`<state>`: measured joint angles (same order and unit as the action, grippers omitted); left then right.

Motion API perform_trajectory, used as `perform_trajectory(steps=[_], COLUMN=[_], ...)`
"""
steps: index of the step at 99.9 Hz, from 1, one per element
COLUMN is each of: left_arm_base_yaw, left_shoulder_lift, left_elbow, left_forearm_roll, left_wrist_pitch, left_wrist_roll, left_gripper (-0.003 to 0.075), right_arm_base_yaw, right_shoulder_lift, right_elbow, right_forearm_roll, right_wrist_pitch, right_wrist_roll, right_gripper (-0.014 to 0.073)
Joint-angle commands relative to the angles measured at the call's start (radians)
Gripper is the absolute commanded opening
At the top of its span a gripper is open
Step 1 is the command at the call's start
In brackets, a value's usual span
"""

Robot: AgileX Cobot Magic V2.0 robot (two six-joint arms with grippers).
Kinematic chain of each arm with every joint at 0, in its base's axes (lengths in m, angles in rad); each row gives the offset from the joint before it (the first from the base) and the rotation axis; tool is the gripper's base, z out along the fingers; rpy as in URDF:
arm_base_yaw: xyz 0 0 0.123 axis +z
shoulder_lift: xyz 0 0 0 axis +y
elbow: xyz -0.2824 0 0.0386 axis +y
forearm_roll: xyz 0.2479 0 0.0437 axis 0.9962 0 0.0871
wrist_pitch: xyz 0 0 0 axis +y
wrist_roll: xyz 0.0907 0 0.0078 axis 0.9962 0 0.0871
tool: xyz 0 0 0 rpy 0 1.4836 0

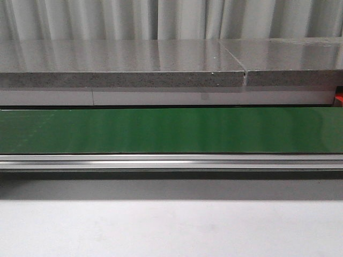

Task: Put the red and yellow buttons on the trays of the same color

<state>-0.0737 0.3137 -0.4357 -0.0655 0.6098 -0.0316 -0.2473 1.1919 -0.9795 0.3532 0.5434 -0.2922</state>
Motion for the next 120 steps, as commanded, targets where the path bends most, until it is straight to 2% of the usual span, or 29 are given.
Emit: perform_trajectory(steps=[1,26,35,45,64,73,120], left_arm_base_yaw=[-0.006,-0.006,-0.006,-0.006,-0.006,-0.006,-0.006], left_shoulder_lift=[0.008,0.008,0.008,0.008,0.008,0.008,0.008], left_elbow=[-0.025,-0.025,-0.025,-0.025,-0.025,-0.025,-0.025], left_forearm_roll=[-0.012,-0.012,-0.012,-0.012,-0.012,-0.012,-0.012], left_wrist_pitch=[-0.076,-0.076,-0.076,-0.076,-0.076,-0.076,-0.076], left_wrist_roll=[-0.002,-0.002,-0.002,-0.002,-0.002,-0.002,-0.002], left_gripper=[-0.0019,-0.0019,-0.0019,-0.0019,-0.0019,-0.0019,-0.0019], right_arm_base_yaw=[0.050,0.155,0.165,0.166,0.166,0.166,0.166], right_shoulder_lift=[-0.082,-0.265,-0.328,-0.385,-0.450,-0.458,-0.458], right_elbow=[0.017,0.149,0.191,0.230,0.272,0.276,0.276], right_forearm_roll=[0.014,0.014,0.014,0.014,0.014,0.014,0.014], right_wrist_pitch=[-0.082,-0.107,-0.095,-0.082,-0.078,-0.080,-0.078], right_wrist_roll=[-0.045,-0.075,-0.078,-0.080,-0.080,-0.080,-0.080], right_gripper=[0.0627,0.0622,0.0568,0.0440,0.0069,-0.0071,-0.0066])
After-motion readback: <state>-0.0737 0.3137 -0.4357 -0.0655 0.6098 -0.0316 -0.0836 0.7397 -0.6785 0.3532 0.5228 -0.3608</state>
